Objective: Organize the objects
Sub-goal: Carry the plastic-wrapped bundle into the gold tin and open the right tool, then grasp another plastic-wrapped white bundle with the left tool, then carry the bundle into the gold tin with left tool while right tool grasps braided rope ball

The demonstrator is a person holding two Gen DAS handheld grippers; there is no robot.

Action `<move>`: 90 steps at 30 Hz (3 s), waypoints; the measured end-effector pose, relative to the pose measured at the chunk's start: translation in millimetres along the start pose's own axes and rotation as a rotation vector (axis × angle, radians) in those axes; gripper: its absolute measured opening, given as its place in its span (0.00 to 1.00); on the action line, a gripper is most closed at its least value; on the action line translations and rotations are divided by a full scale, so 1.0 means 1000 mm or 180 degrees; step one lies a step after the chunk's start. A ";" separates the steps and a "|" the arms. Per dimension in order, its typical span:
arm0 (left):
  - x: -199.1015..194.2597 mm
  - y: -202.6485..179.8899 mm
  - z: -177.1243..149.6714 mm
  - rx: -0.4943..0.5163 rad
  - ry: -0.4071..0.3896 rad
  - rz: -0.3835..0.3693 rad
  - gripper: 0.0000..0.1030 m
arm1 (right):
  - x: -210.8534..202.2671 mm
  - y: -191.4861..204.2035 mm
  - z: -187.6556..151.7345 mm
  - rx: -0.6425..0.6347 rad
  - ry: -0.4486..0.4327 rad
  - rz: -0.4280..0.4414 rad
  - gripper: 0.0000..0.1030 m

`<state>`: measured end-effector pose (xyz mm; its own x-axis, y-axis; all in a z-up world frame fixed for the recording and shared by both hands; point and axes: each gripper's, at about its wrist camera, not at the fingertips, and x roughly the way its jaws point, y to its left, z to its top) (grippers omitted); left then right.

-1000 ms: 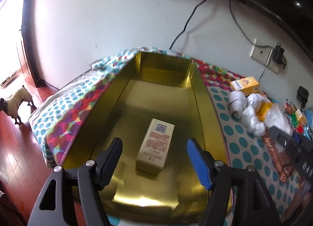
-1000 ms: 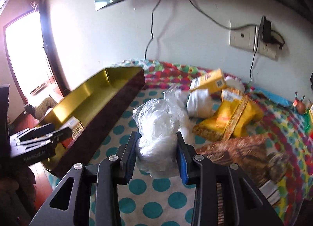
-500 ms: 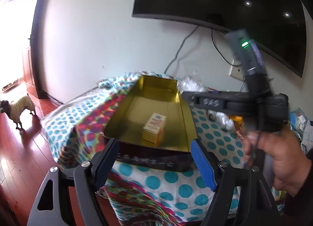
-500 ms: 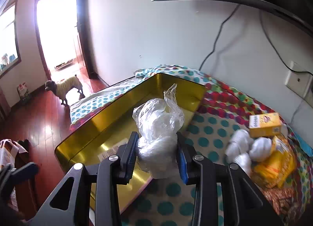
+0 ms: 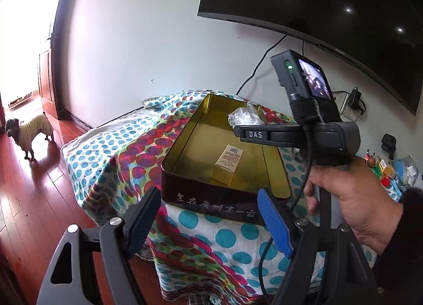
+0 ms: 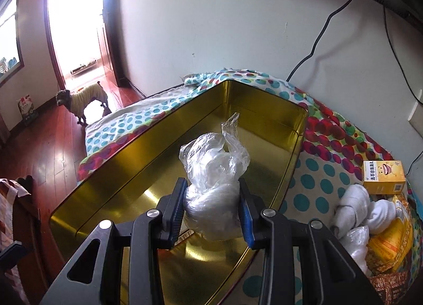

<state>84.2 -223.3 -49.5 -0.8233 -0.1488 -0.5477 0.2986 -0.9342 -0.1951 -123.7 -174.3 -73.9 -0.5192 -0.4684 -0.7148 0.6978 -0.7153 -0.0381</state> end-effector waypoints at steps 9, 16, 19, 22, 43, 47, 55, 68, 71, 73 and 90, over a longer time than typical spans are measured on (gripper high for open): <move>0.004 0.001 -0.001 -0.0012 -0.0011 0.0009 0.75 | 0.017 -0.006 0.003 0.0070 0.0056 0.0044 0.64; -0.008 -0.003 0.003 0.0072 -0.0194 0.0024 0.75 | -0.068 -0.047 0.001 0.0287 -0.0570 -0.0233 0.91; -0.015 -0.015 0.004 0.0184 -0.0302 -0.0026 0.75 | -0.105 -0.098 -0.035 0.0536 -0.0617 -0.0790 0.96; -0.014 -0.038 0.002 0.0322 -0.0259 -0.0127 0.75 | -0.131 -0.150 -0.083 0.0936 -0.0601 -0.1070 0.96; 0.142 -0.214 0.026 0.0861 0.0434 -0.0381 0.75 | -0.157 -0.236 -0.196 0.1743 -0.0368 -0.1491 0.96; 0.185 -0.229 0.025 0.0853 0.0654 -0.0244 0.75 | -0.153 -0.242 -0.198 0.1813 -0.0296 -0.1434 0.96; 0.233 -0.242 0.027 0.0791 0.1047 -0.0135 0.60 | -0.150 -0.259 -0.209 0.2120 -0.0219 -0.1292 0.96; 0.213 -0.241 0.032 0.0797 0.0782 -0.0198 0.29 | -0.148 -0.250 -0.204 0.2004 -0.0215 -0.1309 0.97; 0.194 -0.240 0.027 0.0864 0.0668 -0.0231 0.29 | -0.147 -0.252 -0.205 0.2036 -0.0195 -0.1291 0.97; 0.183 -0.237 0.025 0.0869 0.0637 -0.0254 0.29 | -0.146 -0.252 -0.205 0.2050 -0.0181 -0.1300 0.97; 0.105 -0.202 0.005 0.0664 0.0466 -0.0505 0.29 | -0.114 -0.246 -0.192 0.1765 0.0139 -0.1149 0.50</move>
<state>-65.2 -51.8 -63.5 -0.7688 0.0385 -0.6383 0.0538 -0.9908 -0.1246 -141.2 154.2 -116.9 -0.6443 -0.1362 -0.7526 0.1204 -0.9898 0.0761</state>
